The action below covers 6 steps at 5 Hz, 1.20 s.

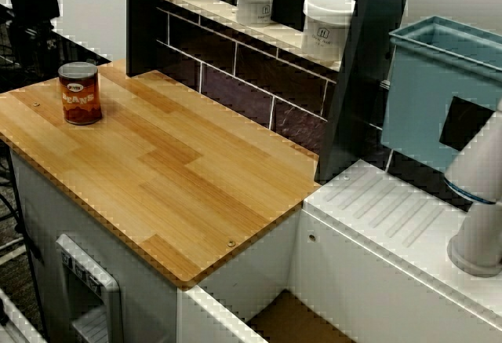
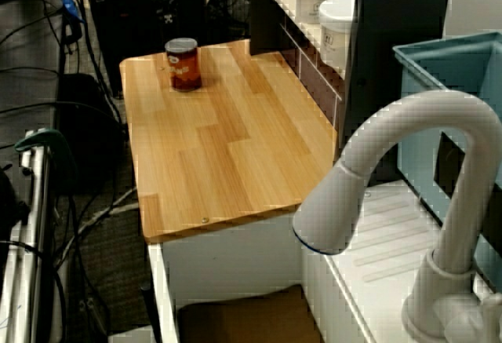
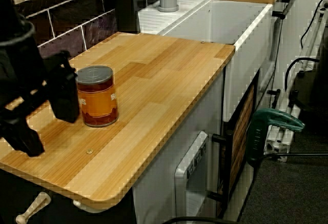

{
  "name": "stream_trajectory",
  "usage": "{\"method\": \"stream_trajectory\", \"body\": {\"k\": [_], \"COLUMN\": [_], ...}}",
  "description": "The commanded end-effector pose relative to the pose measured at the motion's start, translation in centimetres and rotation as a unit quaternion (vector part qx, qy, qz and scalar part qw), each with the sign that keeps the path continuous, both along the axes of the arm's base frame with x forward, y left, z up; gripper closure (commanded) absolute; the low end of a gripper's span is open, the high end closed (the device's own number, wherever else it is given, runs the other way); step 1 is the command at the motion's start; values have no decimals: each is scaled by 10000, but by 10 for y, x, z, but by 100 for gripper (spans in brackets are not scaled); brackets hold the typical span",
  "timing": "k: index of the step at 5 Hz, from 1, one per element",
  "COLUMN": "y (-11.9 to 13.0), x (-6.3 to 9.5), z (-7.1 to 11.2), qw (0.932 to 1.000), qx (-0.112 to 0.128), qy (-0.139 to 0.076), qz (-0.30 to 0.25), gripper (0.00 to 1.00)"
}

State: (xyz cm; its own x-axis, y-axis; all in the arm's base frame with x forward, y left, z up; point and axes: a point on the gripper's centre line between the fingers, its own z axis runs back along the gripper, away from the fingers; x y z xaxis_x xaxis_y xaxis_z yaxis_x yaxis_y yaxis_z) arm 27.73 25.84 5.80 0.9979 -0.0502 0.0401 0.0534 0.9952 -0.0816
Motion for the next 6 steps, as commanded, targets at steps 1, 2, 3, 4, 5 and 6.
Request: {"method": "stream_trajectory", "body": {"k": [1, 2, 3, 4, 5, 6], "y": [-18, -27, -40, -59, -75, -96], "x": [0, 1, 5, 6, 7, 8], "z": [-2, -6, -1, 10, 10, 4], "qw": [9990, 9991, 9998, 9999, 9998, 9998], "qx": [420, 387, 186, 3, -59, -24], "qy": [-98, -95, -30, -77, -63, -39], "qz": [-151, -130, -35, -116, -159, -192], "gripper": [0, 0, 0, 0, 0, 0]}}
